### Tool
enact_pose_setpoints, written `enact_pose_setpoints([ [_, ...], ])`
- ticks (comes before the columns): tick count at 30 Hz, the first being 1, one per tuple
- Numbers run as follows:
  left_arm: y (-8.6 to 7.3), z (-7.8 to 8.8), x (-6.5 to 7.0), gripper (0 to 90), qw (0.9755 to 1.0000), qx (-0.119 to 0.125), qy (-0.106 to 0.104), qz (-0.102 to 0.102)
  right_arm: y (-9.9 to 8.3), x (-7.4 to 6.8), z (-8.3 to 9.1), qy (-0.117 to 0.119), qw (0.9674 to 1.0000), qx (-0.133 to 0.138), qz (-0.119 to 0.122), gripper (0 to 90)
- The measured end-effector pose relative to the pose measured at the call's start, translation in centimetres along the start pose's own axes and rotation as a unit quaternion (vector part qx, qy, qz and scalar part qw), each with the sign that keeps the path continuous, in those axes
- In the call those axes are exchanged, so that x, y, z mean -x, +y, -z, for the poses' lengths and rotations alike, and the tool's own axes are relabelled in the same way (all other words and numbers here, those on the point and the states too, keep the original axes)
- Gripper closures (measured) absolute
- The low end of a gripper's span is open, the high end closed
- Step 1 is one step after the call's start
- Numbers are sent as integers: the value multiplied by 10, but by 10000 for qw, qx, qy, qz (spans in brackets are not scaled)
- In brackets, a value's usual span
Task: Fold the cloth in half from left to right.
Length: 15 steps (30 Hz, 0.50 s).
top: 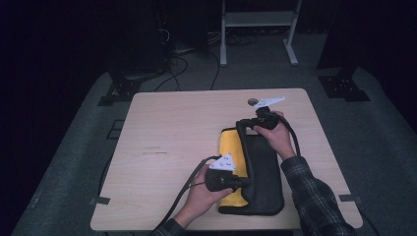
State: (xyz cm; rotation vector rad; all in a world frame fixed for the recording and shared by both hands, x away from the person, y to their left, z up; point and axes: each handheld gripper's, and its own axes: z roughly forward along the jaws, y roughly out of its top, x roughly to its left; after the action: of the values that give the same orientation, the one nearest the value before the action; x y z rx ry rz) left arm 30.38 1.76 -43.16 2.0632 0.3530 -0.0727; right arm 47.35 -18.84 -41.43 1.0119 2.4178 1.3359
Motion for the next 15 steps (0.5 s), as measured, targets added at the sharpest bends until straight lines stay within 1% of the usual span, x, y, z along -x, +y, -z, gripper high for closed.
enact_pose_setpoints([
  [2,1,-9,0,866,9999,-88,-45,-42,-5,4,4,-18,10000,10,-48,879],
  [7,1,-31,0,864,9996,-250,-153,-34,-20,13,11,-114,9998,-107,-131,879],
  [9,0,-38,-2,863,9992,-353,-173,-56,-25,17,13,-134,9997,-104,-165,878],
  [12,0,-44,-3,863,9989,-409,-214,-72,-32,22,15,-172,9995,-138,-218,878],
  [15,2,-47,-3,863,9989,-400,-247,-75,-38,25,15,-206,9993,-162,-248,878],
])
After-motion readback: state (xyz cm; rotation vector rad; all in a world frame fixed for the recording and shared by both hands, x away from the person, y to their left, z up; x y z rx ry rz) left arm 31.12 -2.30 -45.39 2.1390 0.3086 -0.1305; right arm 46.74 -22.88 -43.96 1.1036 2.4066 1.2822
